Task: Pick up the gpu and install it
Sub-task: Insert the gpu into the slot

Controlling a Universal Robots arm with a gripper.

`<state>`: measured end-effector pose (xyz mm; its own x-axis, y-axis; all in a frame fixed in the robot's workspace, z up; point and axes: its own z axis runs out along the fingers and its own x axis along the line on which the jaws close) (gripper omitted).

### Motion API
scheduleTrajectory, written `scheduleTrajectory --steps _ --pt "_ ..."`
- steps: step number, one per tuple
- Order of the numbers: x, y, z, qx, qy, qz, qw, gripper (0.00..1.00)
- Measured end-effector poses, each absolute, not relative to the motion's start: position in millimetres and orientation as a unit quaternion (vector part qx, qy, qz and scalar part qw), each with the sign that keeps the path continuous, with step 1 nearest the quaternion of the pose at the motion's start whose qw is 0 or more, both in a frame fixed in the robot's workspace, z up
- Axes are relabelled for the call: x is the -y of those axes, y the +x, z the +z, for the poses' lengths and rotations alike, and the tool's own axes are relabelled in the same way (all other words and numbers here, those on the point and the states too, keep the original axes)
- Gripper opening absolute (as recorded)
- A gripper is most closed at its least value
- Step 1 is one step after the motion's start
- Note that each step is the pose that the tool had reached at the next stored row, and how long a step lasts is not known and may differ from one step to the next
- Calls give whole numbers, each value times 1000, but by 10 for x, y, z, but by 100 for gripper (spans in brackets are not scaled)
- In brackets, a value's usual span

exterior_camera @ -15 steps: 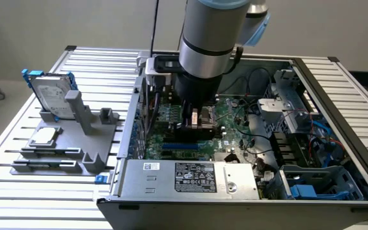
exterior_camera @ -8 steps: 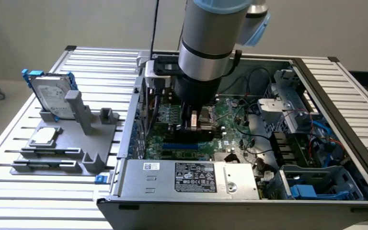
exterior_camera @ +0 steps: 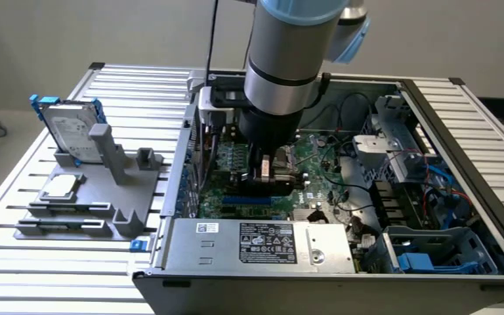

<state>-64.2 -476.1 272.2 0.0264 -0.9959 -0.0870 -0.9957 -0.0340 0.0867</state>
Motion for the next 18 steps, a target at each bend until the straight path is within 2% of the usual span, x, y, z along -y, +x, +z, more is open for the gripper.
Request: scheduleTrajectory --steps 18 --pt "4784 -647 2636 695 716 -60 2 26"
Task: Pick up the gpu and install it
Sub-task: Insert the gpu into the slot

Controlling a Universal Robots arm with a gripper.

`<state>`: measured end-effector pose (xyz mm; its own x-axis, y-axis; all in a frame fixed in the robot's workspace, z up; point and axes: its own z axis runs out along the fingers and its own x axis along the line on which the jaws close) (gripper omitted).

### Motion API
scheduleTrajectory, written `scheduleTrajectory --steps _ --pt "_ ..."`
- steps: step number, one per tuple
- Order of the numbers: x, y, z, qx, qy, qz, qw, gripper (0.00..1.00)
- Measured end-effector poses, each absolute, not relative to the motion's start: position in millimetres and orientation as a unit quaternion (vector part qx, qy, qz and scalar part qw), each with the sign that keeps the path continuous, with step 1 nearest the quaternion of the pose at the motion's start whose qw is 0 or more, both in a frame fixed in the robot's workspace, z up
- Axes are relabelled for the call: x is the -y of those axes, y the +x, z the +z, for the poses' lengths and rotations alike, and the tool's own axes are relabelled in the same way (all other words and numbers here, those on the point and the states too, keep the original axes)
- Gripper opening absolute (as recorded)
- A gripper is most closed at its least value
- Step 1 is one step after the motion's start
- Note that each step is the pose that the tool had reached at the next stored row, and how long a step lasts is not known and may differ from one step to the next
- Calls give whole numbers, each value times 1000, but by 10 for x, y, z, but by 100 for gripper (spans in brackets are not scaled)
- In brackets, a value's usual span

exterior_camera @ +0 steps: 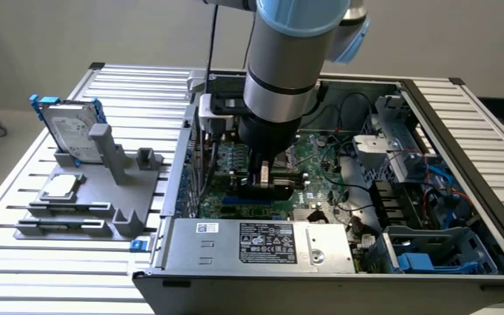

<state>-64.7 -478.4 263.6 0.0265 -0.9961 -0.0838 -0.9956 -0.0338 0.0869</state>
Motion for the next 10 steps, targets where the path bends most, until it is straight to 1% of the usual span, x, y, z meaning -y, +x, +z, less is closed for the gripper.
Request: scheduleTrajectory --steps 10 --pt "4784 -662 2613 695 716 -60 2 26"
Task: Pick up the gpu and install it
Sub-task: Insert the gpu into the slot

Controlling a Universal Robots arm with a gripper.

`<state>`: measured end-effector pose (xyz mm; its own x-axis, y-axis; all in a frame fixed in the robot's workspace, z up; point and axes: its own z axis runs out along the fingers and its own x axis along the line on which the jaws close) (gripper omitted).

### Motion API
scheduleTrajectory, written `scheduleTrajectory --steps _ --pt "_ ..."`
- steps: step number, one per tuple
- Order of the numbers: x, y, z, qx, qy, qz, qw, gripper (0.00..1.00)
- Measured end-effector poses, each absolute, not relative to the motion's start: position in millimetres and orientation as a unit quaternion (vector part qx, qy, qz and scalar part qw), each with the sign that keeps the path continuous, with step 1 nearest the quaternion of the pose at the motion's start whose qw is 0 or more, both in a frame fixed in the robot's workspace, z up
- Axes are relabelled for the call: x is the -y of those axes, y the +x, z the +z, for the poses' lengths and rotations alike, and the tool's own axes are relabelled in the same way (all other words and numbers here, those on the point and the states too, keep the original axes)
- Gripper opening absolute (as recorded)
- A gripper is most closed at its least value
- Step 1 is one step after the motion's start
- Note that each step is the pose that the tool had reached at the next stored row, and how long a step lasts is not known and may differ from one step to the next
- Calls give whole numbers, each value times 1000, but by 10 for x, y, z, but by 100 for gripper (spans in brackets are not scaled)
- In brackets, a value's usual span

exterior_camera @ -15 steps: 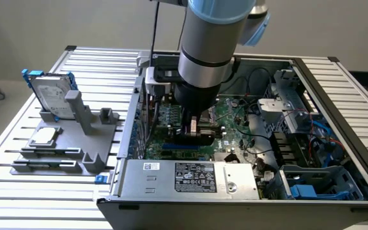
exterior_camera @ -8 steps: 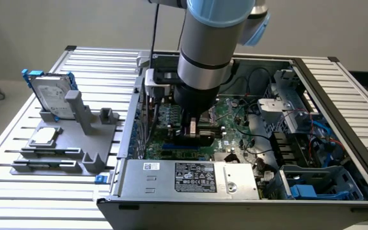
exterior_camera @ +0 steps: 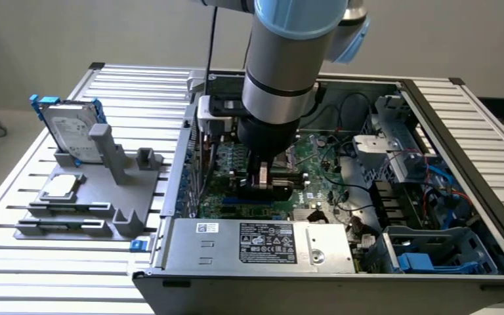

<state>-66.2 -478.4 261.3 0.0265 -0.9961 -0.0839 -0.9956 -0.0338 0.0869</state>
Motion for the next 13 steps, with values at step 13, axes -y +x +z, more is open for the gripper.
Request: scheduleTrajectory --steps 13 --pt "4784 -662 2675 695 716 -61 2 26"
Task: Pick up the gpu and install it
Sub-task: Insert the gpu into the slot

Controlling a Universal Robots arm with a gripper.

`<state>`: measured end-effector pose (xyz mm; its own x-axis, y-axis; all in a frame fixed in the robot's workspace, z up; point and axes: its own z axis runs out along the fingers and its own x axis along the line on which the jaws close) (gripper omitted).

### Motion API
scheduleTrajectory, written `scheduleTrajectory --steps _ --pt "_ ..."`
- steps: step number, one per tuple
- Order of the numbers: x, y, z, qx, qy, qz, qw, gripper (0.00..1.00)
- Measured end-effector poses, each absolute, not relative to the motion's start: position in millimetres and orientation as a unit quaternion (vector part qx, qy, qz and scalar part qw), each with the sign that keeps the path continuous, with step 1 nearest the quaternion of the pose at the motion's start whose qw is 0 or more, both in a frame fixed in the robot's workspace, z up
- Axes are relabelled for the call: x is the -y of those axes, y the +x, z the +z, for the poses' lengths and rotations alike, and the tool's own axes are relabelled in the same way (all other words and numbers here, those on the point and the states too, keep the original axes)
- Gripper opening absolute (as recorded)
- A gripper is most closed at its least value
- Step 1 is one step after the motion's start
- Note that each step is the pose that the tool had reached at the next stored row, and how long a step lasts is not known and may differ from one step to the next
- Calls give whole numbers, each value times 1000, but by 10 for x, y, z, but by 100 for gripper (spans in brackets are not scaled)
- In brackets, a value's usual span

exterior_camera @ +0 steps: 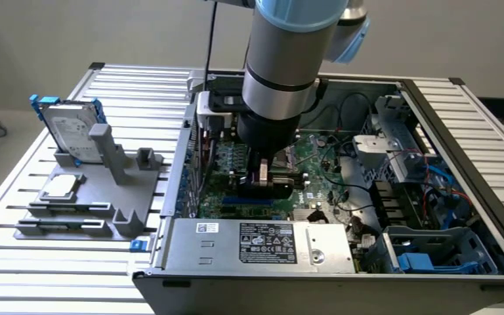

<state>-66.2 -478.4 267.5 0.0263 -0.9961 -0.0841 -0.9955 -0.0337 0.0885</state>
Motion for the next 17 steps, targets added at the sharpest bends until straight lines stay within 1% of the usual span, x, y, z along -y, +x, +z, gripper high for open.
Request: scheduleTrajectory --steps 9,17 --pt "4784 -662 2618 696 716 -62 4 26" --pt "4766 -661 2630 703 708 -63 4 26"
